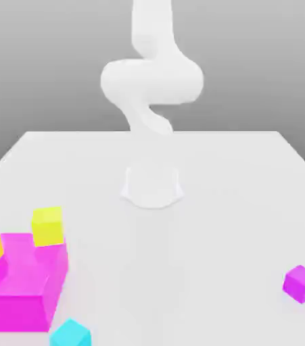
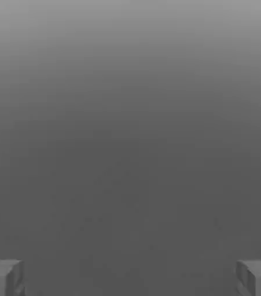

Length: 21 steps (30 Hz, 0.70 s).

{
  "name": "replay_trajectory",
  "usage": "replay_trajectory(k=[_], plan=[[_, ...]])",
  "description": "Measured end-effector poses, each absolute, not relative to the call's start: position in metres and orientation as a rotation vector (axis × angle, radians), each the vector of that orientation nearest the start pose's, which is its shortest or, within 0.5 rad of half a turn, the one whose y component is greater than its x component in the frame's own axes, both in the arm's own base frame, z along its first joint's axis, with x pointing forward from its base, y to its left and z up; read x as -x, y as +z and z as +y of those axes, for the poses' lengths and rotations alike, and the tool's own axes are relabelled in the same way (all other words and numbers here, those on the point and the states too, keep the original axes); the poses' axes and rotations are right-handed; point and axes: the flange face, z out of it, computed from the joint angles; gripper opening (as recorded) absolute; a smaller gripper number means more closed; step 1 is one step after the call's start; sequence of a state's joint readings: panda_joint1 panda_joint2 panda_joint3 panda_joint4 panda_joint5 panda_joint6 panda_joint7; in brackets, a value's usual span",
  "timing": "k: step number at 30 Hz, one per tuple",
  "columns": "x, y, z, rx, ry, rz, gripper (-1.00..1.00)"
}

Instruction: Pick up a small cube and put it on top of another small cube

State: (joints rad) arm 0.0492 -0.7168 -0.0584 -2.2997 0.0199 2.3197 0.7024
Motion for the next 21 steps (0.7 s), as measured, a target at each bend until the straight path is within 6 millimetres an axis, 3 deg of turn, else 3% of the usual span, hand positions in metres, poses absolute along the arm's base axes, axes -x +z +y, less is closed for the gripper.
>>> replay_trajectory(k=[5,11,16,21], plan=[[-0.434,0.616,-0.029,2.633,-0.774,0.767,0.00],[-0.484,0.528,-0.046,2.750,-0.599,0.564,0.00],[-0.511,0.450,-0.059,2.834,-0.467,0.398,0.00],[-0.525,0.372,-0.074,2.914,-0.344,0.232,0.00]])
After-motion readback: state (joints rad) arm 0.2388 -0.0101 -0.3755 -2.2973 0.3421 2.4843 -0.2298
